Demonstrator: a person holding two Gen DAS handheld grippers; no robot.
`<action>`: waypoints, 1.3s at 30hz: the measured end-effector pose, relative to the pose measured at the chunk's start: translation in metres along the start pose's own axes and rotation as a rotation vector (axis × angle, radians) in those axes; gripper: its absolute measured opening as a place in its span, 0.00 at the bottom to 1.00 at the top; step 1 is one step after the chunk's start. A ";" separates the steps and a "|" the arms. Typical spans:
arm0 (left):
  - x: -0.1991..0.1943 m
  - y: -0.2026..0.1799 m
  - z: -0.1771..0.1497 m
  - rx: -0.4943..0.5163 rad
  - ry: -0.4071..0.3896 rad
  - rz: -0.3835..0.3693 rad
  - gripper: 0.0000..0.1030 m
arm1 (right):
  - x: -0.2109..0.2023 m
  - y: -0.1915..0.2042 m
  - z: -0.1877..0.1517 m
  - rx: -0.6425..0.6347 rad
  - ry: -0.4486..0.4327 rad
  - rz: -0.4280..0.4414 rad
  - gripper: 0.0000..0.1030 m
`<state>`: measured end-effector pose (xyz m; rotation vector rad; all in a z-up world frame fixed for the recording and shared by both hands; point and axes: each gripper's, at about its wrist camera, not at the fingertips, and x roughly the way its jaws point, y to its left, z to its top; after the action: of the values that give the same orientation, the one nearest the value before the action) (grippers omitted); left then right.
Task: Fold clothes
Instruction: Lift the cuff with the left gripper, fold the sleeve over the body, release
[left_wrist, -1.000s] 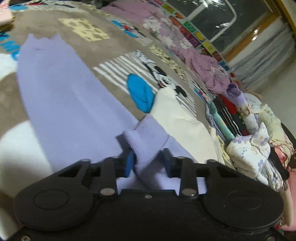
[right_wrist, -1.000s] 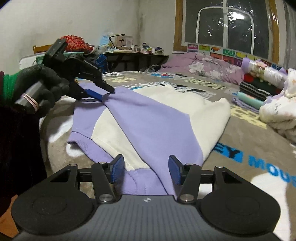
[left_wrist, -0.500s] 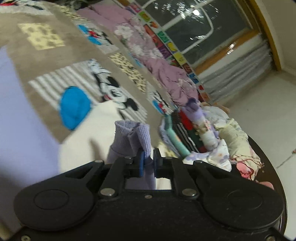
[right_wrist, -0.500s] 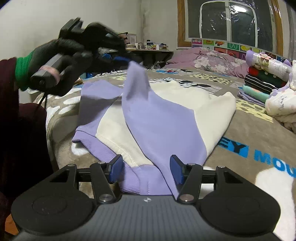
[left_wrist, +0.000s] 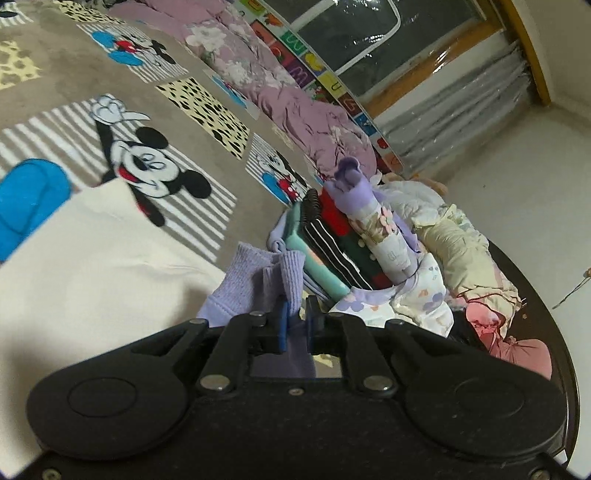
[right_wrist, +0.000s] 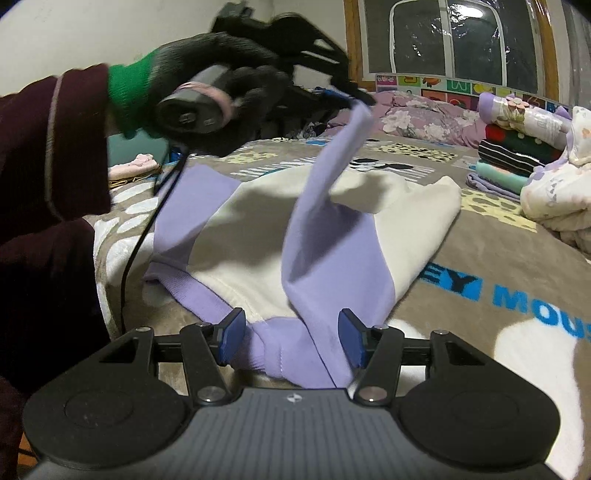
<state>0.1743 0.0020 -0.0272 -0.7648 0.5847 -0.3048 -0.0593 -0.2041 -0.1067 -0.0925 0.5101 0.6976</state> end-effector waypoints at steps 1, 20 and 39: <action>0.005 -0.002 0.000 0.008 0.004 0.004 0.07 | 0.000 0.000 0.000 0.001 0.001 0.003 0.54; 0.084 -0.032 -0.019 0.223 0.084 0.112 0.07 | -0.001 -0.011 -0.001 0.065 0.005 0.053 0.55; 0.141 -0.053 -0.056 0.562 0.144 0.345 0.07 | -0.009 -0.027 0.001 0.194 -0.010 0.098 0.55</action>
<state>0.2511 -0.1303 -0.0749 -0.0951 0.7122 -0.1901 -0.0476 -0.2294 -0.1042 0.1185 0.5731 0.7399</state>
